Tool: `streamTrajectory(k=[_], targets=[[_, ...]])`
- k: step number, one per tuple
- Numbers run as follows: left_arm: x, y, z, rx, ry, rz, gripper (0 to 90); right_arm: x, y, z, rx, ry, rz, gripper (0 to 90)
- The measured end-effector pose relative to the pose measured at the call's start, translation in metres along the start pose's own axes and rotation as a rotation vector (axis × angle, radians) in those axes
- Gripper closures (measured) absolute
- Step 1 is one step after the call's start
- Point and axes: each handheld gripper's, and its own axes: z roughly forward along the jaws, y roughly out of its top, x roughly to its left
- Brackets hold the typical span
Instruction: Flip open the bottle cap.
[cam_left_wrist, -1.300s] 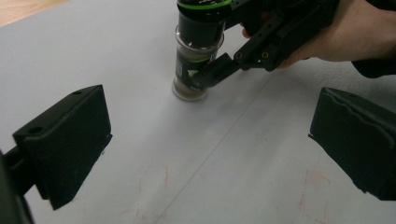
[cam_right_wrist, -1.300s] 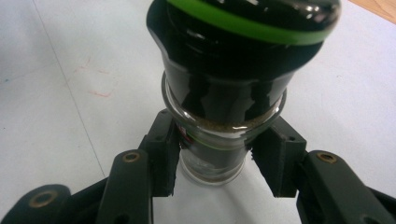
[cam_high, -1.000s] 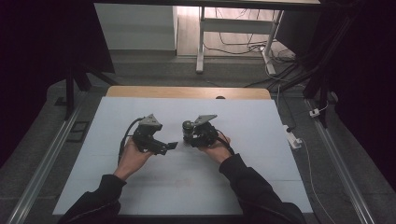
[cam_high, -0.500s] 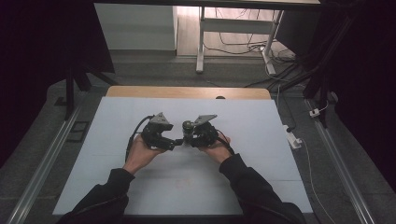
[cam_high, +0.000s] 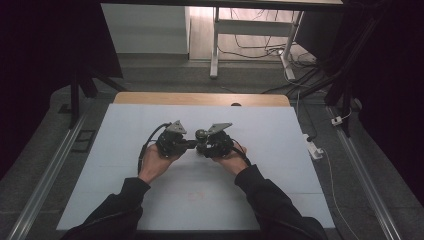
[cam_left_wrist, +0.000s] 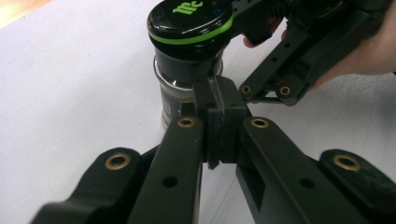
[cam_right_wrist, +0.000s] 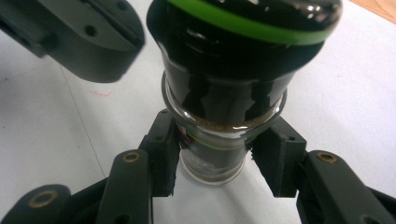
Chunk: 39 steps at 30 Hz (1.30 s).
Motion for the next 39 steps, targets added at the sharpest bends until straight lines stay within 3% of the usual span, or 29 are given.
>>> streamTrajectory(k=[6,19,39], targets=[[0.002,0.001,0.004,0.001,-0.002,-0.012,89.0,0.0,0.0,0.0,0.0,0.001,0.005,52.9],[-0.001,0.006,-0.004,-0.019,-0.009,-0.013,89.0,0.0,0.0,0.0,0.001,0.002,0.007,52.9],[0.005,0.016,-0.008,-0.053,-0.007,-0.052,89.0,0.0,0.0,0.0,0.001,-0.001,0.004,52.9]])
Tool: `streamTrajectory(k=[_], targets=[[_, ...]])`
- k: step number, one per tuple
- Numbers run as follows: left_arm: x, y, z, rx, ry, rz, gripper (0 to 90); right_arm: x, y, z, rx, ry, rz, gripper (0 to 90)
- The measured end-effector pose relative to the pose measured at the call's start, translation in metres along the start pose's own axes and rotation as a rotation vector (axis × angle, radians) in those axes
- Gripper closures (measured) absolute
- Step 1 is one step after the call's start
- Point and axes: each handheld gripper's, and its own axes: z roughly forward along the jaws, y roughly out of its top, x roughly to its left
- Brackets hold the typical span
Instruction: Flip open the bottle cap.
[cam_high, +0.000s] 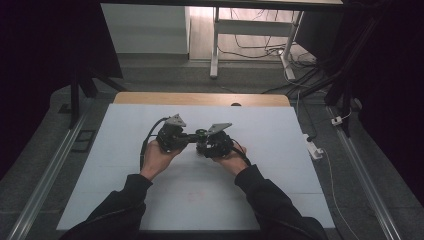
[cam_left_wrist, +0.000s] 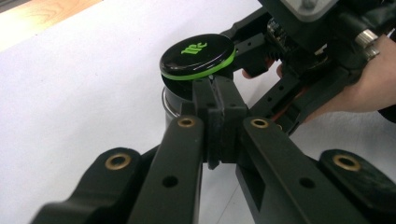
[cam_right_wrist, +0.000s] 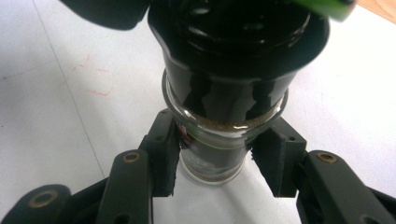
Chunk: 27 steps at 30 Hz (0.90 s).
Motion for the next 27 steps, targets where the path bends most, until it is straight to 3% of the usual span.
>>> streamTrajectory(k=[18,20,27], targets=[[0.009,0.02,0.001,-0.024,0.054,0.001,89.0,0.0,0.0,0.001,0.007,-0.003,-0.016,52.9],[0.012,0.023,0.001,-0.015,0.073,0.003,89.0,0.0,0.0,0.0,0.009,-0.002,-0.014,52.9],[0.018,0.021,0.005,0.003,0.078,-0.007,88.9,0.0,0.0,0.001,0.008,0.002,-0.011,52.9]])
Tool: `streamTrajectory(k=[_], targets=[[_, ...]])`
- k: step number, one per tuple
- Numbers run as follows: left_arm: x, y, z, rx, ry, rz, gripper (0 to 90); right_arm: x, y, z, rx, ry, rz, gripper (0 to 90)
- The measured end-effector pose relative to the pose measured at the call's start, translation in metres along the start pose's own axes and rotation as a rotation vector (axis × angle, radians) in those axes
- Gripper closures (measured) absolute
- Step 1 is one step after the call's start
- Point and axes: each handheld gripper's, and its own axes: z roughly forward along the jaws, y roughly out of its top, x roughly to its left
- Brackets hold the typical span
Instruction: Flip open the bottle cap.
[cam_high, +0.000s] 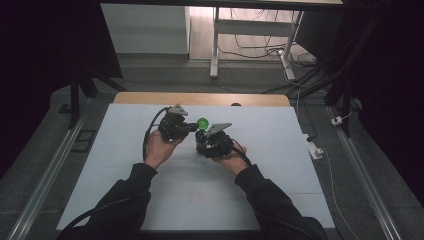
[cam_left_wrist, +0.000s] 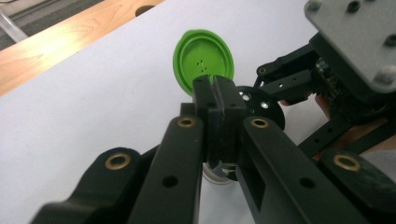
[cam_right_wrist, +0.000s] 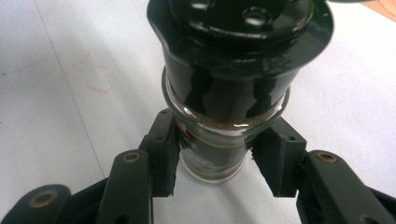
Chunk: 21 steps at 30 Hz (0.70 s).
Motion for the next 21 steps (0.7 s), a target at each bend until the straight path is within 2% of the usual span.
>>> streamTrajectory(k=[8,14,21], targets=[[-0.004,-0.003,-0.006,-0.01,-0.018,0.009,87.2,0.0,0.0,0.0,0.003,-0.003,-0.004,52.6],[-0.007,-0.01,-0.014,-0.025,-0.036,-0.004,82.3,0.001,0.0,0.0,0.0,-0.013,-0.003,51.8],[-0.007,-0.016,-0.024,-0.019,-0.034,-0.011,71.6,0.001,0.001,-0.003,-0.004,-0.019,0.019,42.0]])
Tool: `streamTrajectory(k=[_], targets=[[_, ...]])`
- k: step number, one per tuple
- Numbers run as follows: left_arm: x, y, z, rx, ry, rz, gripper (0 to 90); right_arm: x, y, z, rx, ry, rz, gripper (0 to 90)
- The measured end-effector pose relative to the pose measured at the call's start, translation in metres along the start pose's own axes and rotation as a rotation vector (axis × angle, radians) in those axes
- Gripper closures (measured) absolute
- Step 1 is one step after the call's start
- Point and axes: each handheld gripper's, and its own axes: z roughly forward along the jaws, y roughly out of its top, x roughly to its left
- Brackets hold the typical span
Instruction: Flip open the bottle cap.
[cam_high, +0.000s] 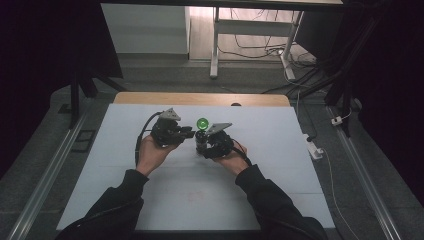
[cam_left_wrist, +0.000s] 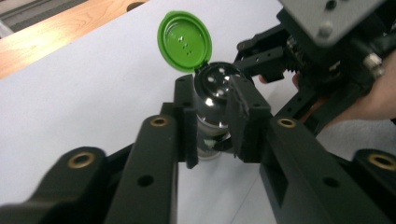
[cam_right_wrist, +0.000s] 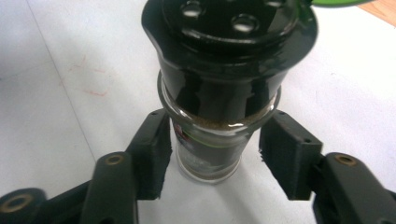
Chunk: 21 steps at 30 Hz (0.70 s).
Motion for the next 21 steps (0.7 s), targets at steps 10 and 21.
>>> streamTrajectory(k=[10,21], targets=[[-0.001,-0.015,-0.017,0.021,-0.007,-0.012,54.2,0.004,0.0,-0.01,0.009,0.03,0.021,30.5],[-0.011,-0.032,-0.028,0.059,-0.047,-0.026,22.7,0.015,-0.005,-0.026,0.04,0.054,0.029,19.4]])
